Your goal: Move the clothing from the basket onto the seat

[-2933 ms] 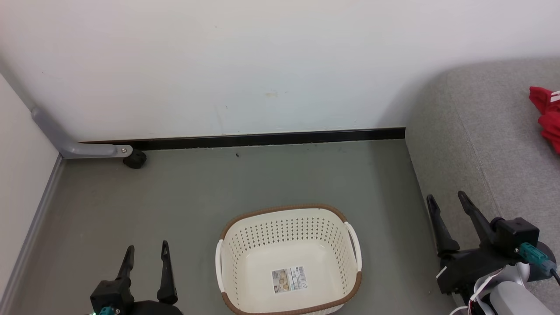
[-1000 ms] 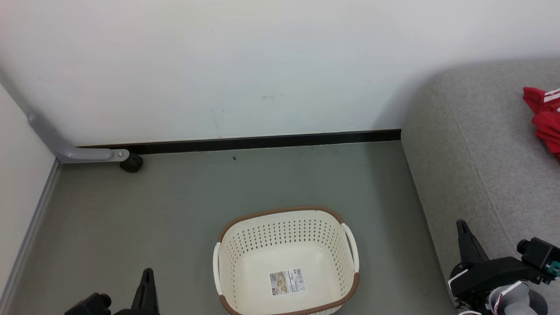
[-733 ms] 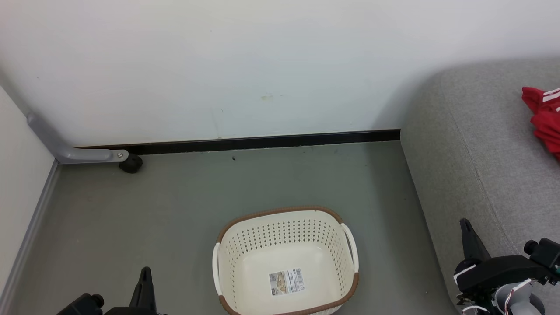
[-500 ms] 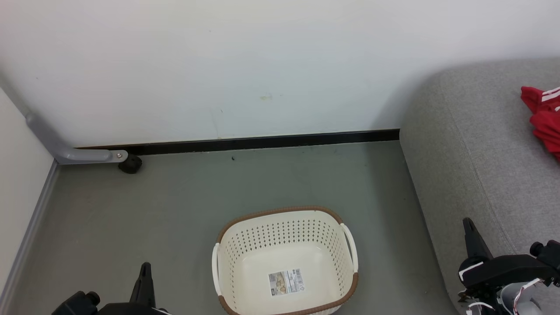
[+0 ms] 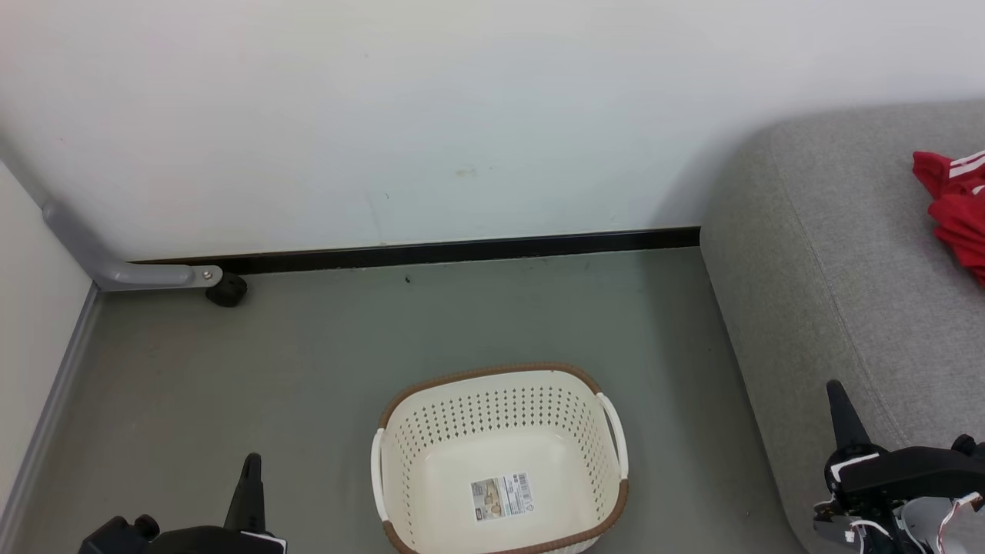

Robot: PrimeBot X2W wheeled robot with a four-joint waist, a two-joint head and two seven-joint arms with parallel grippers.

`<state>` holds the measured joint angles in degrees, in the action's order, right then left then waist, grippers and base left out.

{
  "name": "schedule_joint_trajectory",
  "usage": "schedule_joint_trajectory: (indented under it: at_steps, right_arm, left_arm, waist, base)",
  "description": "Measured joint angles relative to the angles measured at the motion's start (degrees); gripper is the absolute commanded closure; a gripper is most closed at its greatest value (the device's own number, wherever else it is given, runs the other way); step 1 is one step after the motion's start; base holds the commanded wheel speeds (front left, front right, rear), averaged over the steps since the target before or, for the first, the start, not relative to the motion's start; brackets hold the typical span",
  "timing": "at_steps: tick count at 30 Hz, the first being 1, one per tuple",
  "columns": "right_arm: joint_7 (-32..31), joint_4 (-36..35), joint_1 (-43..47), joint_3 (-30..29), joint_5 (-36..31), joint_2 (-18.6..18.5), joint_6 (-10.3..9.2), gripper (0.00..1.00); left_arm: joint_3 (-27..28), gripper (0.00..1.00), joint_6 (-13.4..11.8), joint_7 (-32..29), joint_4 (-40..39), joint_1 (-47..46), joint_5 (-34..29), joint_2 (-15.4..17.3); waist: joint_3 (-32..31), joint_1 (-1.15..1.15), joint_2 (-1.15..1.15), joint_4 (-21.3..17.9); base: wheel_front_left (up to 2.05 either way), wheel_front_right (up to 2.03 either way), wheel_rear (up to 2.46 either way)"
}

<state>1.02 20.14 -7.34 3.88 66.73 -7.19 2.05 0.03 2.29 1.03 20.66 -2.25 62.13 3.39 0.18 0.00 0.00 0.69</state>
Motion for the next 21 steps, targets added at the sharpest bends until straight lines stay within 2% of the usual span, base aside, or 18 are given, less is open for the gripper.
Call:
schedule_joint_trajectory:
  at_steps: [21]
  right_arm:
    - [-4.1, -1.4, 0.9, -6.3, 13.4, 2.4, 2.56, 1.0]
  left_arm:
    - [2.7, 1.0, 2.3, -4.0, -1.7, -1.0, 15.7, -0.5]
  waist:
    - [0.0, 0.0, 0.0, -0.4]
  base:
    - [0.0, 0.0, 0.0]
